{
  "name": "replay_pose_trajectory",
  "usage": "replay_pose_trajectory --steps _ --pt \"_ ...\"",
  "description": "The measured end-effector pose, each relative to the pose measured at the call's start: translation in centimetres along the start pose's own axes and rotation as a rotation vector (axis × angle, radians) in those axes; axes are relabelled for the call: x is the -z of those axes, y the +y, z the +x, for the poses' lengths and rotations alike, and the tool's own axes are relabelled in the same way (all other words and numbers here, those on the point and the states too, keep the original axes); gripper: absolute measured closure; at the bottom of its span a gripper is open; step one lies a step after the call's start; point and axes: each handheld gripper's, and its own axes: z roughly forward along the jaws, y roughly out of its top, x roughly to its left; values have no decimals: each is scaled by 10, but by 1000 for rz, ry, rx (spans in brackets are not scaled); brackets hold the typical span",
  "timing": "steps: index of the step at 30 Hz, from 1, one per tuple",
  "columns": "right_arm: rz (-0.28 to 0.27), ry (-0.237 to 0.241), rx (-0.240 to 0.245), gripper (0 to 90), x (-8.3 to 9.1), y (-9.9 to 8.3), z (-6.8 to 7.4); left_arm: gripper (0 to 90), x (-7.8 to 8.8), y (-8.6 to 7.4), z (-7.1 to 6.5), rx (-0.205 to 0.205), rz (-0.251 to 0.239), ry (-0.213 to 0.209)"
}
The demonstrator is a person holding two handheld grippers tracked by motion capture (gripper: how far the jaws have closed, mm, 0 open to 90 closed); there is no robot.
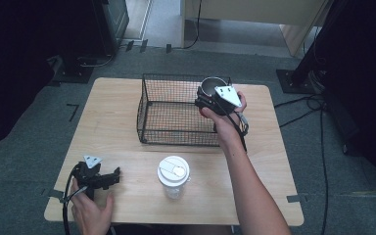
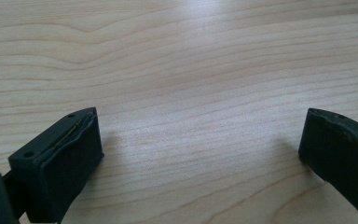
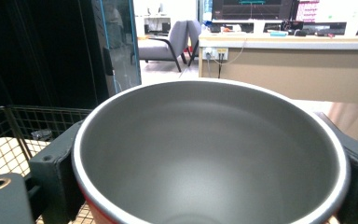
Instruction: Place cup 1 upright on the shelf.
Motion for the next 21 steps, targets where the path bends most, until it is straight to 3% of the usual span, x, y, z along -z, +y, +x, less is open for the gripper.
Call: replay_pose_trajectory --steps 4,7,11,14,21 --pt "8 -7 -9 68 -8 -3 0 0 0 0 0 0 -1 0" --pt "22 -31 13 68 -19 -8 1 0 0 0 0 0 -1 0" --pt "40 -38 -28 66 -29 -12 2 0 0 0 0 0 -2 0" --pt "54 -44 1 66 -34 -16 7 0 0 0 0 1 -2 0" --pt "112 -37 0 64 -46 -30 14 0 0 0 0 0 -1 0"
